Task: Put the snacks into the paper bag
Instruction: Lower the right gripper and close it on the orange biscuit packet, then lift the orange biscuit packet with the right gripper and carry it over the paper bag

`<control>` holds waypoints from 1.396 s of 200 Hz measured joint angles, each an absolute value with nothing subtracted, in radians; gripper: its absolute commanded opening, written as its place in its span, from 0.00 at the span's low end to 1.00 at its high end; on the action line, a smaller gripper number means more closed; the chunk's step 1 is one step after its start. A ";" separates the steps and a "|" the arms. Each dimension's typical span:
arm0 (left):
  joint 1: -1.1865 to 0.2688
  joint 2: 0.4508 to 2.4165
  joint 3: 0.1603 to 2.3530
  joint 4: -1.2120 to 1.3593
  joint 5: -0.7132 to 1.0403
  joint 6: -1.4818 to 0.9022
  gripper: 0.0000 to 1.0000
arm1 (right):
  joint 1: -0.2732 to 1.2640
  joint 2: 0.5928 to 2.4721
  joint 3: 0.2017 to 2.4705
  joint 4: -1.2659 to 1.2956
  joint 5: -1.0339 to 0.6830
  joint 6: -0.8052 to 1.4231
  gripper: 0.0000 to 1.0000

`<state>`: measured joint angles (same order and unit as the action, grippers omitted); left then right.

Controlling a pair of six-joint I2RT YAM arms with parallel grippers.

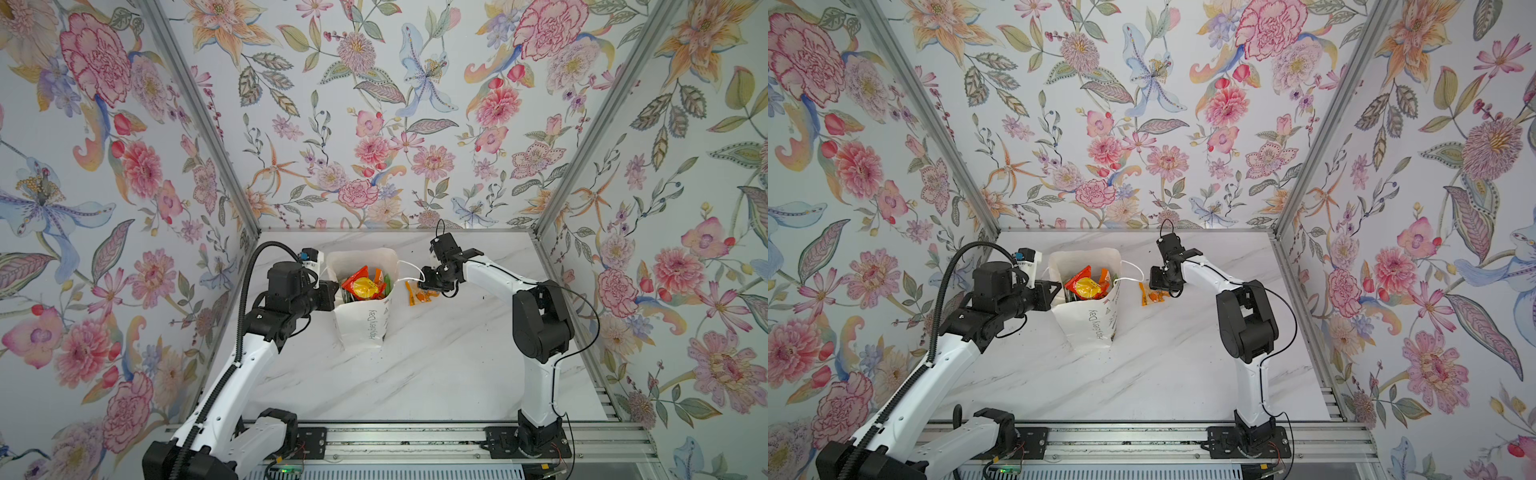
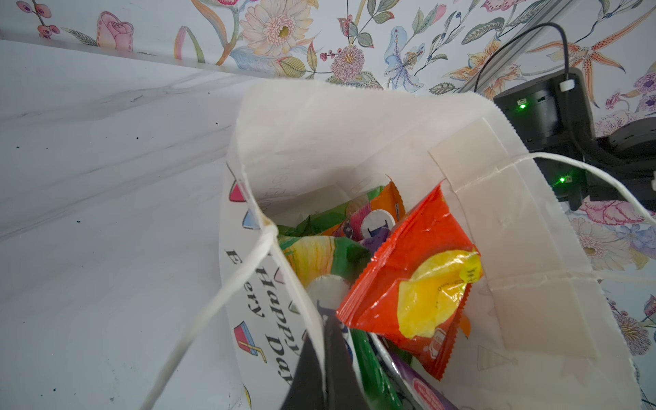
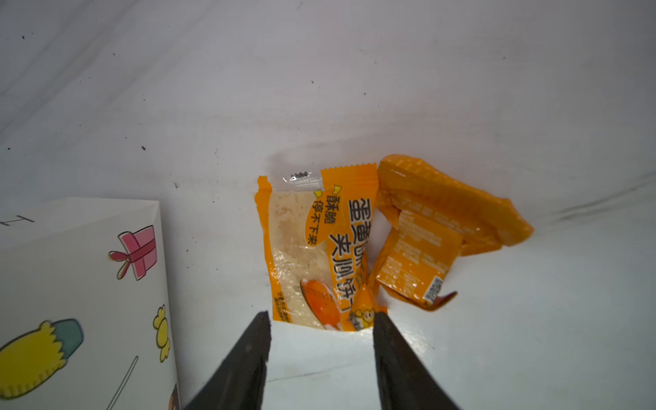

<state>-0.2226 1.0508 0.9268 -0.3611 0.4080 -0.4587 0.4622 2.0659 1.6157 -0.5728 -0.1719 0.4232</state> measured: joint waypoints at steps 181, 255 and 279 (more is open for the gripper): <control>-0.223 1.050 0.927 -0.361 0.408 -0.459 0.00 | 0.511 2.222 1.747 -0.655 -0.097 0.387 0.21; -0.222 1.050 0.927 -0.361 0.408 -0.459 0.00 | 0.516 1.968 1.459 -0.622 -0.129 0.428 0.13; -0.222 1.050 0.927 -0.361 0.408 -0.459 0.00 | 0.516 1.866 1.357 -0.585 -0.155 0.455 0.11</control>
